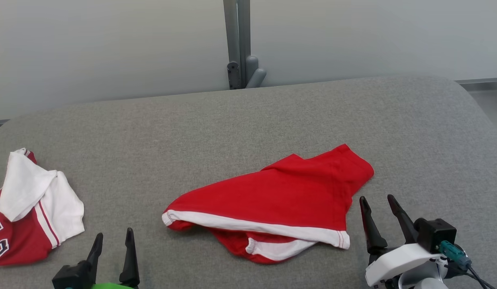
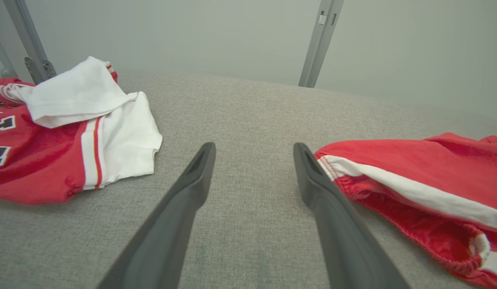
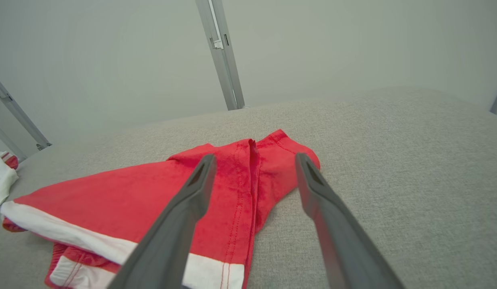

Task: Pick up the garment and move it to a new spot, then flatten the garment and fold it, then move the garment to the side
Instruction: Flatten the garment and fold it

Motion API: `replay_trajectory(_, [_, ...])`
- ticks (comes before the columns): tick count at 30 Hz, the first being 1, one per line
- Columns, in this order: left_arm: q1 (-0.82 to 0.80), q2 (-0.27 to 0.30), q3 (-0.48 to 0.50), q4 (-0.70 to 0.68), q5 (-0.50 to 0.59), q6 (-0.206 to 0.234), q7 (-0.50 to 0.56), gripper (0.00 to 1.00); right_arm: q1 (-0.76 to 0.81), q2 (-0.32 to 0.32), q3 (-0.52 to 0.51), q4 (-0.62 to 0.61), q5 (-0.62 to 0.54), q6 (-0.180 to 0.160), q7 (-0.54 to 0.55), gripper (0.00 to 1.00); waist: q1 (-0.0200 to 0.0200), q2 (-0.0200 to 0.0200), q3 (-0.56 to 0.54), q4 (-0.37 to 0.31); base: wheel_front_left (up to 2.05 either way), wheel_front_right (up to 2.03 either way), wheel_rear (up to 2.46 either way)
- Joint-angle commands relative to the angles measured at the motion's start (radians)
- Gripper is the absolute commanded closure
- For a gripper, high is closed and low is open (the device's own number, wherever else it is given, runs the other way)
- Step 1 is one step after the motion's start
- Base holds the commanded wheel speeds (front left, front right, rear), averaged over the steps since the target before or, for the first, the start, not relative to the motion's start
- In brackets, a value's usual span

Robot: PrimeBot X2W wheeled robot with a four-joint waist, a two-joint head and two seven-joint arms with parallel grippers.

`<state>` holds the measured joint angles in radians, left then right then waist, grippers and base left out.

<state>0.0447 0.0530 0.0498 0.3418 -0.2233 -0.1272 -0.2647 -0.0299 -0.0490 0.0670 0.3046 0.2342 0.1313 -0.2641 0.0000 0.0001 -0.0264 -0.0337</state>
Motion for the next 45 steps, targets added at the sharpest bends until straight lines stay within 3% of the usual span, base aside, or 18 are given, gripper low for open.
replay_trajectory(1, [0.004,0.0,-0.014,0.004,-0.011,-0.004,0.001,0.0,0.004,-0.003,0.001,0.005,0.001,-0.001,0.0,0.0,0.0,-0.0001,0.005,0.001,0.0,0.0,0.0])
replay_trajectory(18, [-0.076,-0.001,-0.183,0.042,-0.122,-0.004,0.001,0.0,-0.039,-0.015,0.106,0.182,0.036,-0.001,0.0,0.0,0.0,-0.0001,0.108,0.002,0.0,0.0,0.0])
replay_trajectory(25, [-0.105,-0.001,-0.203,0.05,-0.119,-0.004,0.001,0.0,-0.075,-0.028,0.171,0.237,0.08,-0.001,0.0,0.0,0.0,-0.0001,0.143,0.017,0.0,0.0,0.0])
replay_trajectory(45, [-0.09,-0.001,-0.204,0.06,-0.109,-0.004,0.001,0.0,-0.035,-0.054,0.252,0.212,0.14,-0.001,0.0,0.0,0.0,-0.0001,0.131,0.01,0.0,0.0,0.0])
